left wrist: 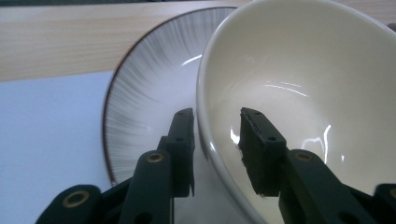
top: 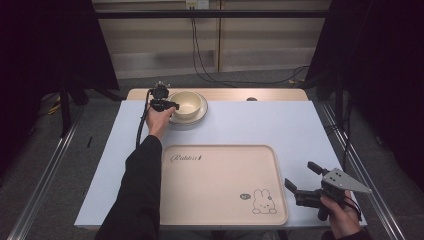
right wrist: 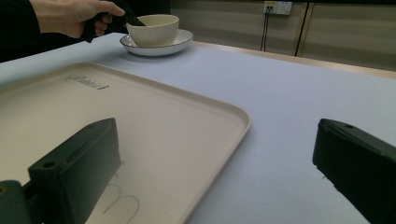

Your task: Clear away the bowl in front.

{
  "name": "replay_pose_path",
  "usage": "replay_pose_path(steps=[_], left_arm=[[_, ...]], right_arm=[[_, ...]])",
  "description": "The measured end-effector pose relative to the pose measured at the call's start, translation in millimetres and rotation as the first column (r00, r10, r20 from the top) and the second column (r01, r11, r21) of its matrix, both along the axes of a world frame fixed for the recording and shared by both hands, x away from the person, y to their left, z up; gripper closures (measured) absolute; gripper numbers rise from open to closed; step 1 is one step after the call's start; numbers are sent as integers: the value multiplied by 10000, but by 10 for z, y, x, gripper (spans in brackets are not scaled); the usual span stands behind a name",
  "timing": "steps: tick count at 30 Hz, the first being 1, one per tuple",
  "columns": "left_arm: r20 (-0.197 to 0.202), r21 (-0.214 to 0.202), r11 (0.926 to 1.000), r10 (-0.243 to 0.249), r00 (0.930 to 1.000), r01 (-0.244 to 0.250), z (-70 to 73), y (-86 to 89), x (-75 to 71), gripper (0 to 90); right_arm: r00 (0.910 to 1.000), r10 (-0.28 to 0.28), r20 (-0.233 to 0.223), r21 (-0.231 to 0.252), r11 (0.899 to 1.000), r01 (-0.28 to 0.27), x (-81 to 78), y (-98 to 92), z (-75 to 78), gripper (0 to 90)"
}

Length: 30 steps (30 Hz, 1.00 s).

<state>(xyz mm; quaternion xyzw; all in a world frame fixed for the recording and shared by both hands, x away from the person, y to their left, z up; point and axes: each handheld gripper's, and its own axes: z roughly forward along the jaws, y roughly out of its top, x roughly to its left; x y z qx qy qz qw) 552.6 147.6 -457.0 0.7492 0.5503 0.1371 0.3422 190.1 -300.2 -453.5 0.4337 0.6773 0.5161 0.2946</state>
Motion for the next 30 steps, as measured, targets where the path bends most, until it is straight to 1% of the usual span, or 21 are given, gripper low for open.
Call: replay_pose_path(steps=[3, 4, 5, 6, 7, 8, 9, 11, 13, 15, 16, 17, 19, 21, 22, 24, 25, 27, 28, 29, 30], left_arm=[[9, 64, 9999, 124, 9999, -124, 6, 0, 0, 722], [-57, 43, 9998, 193, 9998, -193, 9, -2, -6, 734], [-54, 22, 9996, 292, 9996, -292, 12, -7, -11, 745], [36, -99, 9985, 545, 9985, -545, 8, -23, -12, 760], [36, -70, 9981, 619, 9981, -619, 11, -30, -13, 767], [75, 11, 9980, 626, 9980, -626, 15, -31, -18, 774], [33, 111, 9984, 551, 9985, -551, 19, -25, -19, 776], [24, 126, 9981, 607, 9982, -608, 21, -31, -23, 778], [27, 57, 9974, 715, 9974, -715, 20, -35, -20, 782], [-64, -126, 9962, 860, 9963, -860, 18, -34, -14, 791], [-148, 6, 9968, 796, 9967, -796, 25, -25, -15, 799], [-176, -215, 9956, 906, 9957, -910, 20, -31, -13, 803], [-211, -133, 9966, 806, 9965, -809, 24, -6, -7, 823], [-240, -253, 9960, 856, 9960, -862, 22, -2, -3, 824], [-267, -184, 9958, 890, 9957, -895, 26, -3, -12, 824], [-19, -356, 9919, 1221, 9925, -1221, 20, -18, -46, 824], [-103, -569, 9899, 1298, 9915, -1302, 14, -6, -46, 824], [-247, -767, 9892, 1234, 9920, -1250, 20, 25, -43, 826], [-220, -802, 9869, 1387, 9901, -1401, 19, 13, -42, 827], [-213, -630, 9901, 1243, 9920, -1254, 25, 20, -39, 828], [-223, -631, 9902, 1237, 9921, -1249, 27, 20, -38, 829]], right_arm=[[10000, 21, 22, -21, 10000, -21, 1, 0, 0, 5], [10000, 35, 1, -7, 10000, -35, 0, 1, -1, 5], [10000, 34, -31, -43, 10000, -34, -1, -4, -1, 5], [10000, 8, -52, -8, 10000, -8, 0, -2, -3, 5], [10000, -14, -48, -1, 10000, 14, 2, -4, -3, 5], [10000, 12, -46, -4, 10000, -12, 1, -2, -3, 5], [10000, 46, -25, -31, 10000, -46, -2, -4, -2, 5], [10000, 41, -23, -55, 10000, -41, -3, -3, -1, 5], [10000, 35, -30, -27, 10000, -35, -4, 0, -1, 5], [10000, 33, -51, -41, 10000, -33, -4, -4, -2, 5], [10000, 28, -45, -34, 10000, -28, -4, -4, -1, 5], [10000, 32, -33, -1, 10000, -32, -3, 0, -2, 5], [10000, 16, -45, -41, 10000, -16, -3, -4, -2, 5], [10000, 26, -51, -30, 10000, -26, -4, -4, -2, 5], [10000, 24, -43, -13, 10000, -24, -3, -3, -3, 5], [10000, 53, -33, 16, 10000, -53, -7, -2, -4, 5], [10000, 53, -33, 16, 10000, -53, -7, -2, -4, 5], [10000, 61, -40, -21, 10000, -61, -7, -6, -5, 5], [10000, 45, -51, 29, 10000, -44, -9, -2, -3, 5], [10000, 25, -27, 11, 10000, -25, -8, -3, -3, 5], [10000, 31, -47, 21, 10000, -31, -9, -3, -3, 5]])
